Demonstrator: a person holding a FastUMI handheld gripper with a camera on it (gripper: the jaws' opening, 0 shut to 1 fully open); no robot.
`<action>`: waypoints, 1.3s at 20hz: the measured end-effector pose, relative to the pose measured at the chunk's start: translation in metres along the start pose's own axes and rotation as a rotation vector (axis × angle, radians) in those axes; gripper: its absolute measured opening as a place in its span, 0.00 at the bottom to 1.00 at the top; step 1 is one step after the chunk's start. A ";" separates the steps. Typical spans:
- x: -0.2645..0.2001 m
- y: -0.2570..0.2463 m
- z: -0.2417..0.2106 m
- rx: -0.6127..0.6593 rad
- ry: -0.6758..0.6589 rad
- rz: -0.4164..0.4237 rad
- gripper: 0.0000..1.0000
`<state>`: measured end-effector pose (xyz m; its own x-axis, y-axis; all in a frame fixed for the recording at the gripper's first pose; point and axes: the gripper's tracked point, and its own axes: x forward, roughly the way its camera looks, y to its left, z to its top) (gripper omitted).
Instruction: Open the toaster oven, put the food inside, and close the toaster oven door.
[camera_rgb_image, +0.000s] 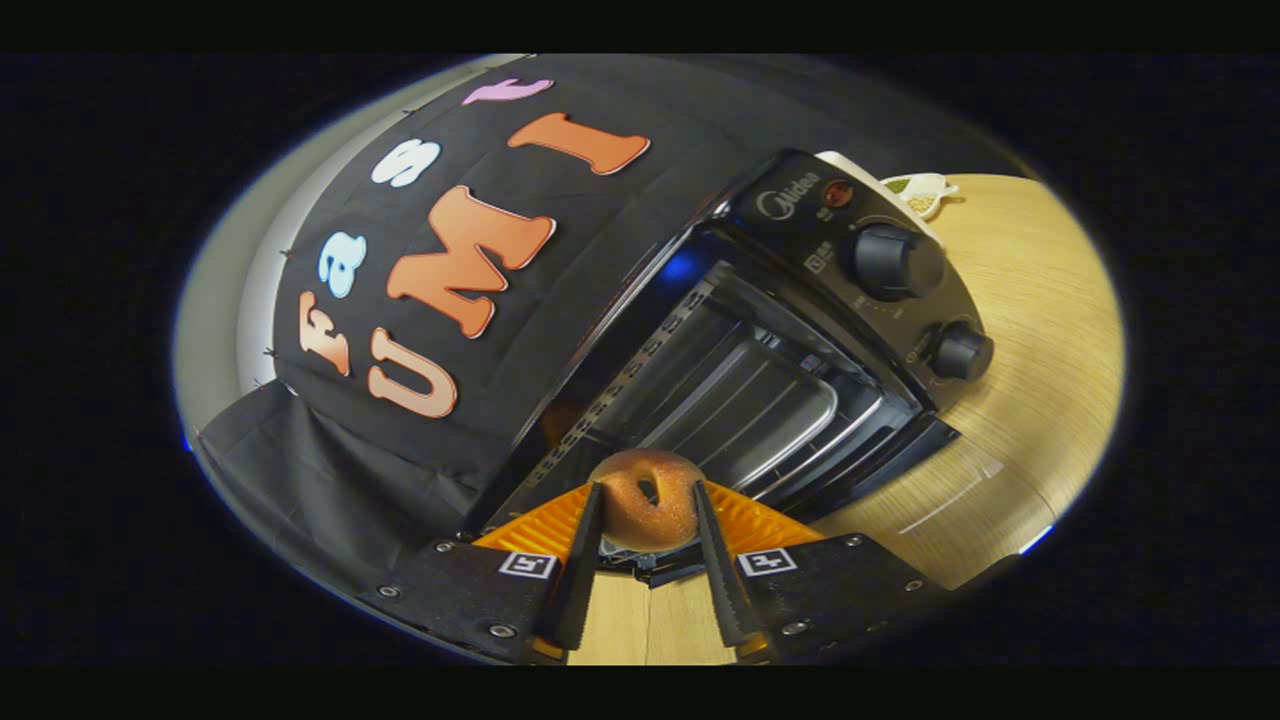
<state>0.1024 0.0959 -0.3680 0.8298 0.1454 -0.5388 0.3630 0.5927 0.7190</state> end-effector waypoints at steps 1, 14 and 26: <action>0.006 0.001 0.002 -0.018 -0.008 -0.004 0.51; 0.027 0.008 0.019 -0.349 -0.118 -0.054 0.72; -0.033 0.007 -0.001 -0.546 -0.037 -0.046 0.83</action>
<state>0.0772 0.0958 -0.3454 0.8359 0.0873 -0.5418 0.1351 0.9242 0.3573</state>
